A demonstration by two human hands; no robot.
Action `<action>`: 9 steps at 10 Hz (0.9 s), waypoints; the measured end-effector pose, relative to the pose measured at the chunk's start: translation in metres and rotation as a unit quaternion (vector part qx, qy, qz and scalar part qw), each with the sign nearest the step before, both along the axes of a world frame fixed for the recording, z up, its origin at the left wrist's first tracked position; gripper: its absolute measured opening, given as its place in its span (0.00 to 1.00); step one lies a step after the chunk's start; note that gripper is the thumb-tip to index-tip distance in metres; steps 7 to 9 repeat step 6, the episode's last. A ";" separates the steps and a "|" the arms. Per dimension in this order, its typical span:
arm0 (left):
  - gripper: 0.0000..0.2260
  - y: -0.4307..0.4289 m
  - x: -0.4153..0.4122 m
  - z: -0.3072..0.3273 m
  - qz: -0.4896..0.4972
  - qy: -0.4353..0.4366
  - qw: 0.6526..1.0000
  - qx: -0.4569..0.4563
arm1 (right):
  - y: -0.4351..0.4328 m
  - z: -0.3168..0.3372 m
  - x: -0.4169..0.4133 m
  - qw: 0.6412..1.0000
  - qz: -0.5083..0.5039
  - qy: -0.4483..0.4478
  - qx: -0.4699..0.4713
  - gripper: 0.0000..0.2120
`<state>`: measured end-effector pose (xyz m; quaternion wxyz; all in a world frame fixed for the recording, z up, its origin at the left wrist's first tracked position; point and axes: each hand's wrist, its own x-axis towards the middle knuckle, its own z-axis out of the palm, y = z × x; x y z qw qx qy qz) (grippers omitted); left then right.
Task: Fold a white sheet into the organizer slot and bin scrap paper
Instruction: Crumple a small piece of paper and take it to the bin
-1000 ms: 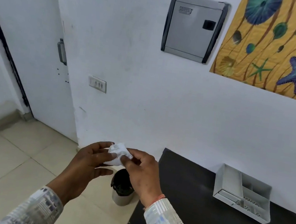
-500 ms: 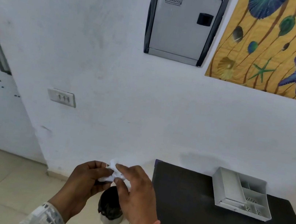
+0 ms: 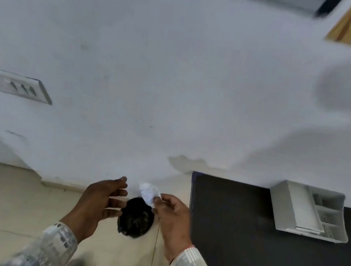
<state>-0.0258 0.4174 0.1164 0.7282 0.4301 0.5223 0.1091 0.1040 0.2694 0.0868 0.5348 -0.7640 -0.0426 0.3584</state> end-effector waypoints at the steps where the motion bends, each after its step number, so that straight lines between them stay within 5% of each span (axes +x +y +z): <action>1: 0.20 0.039 0.017 -0.076 -0.008 0.028 0.999 -0.014 | 0.027 -0.078 0.009 0.995 -0.058 0.062 -0.043 0.02; 2: 0.20 0.061 0.027 -0.132 -0.010 0.044 0.998 -0.033 | 0.042 -0.136 0.013 0.988 -0.086 0.095 -0.086 0.03; 4: 0.15 0.095 0.039 -0.323 -0.026 0.114 0.989 -0.091 | 0.075 -0.359 0.017 0.955 -0.113 0.179 -0.207 0.03; 5: 0.11 0.103 0.036 -0.415 -0.033 0.140 0.983 -0.116 | 0.089 -0.474 0.013 0.942 -0.070 0.213 -0.250 0.17; 6: 0.09 0.108 0.036 -0.461 -0.039 0.148 0.981 -0.116 | 0.107 -0.516 0.006 0.941 -0.090 0.245 -0.216 0.19; 9: 0.09 0.108 0.036 -0.461 -0.039 0.148 0.981 -0.116 | 0.107 -0.516 0.006 0.941 -0.090 0.245 -0.216 0.19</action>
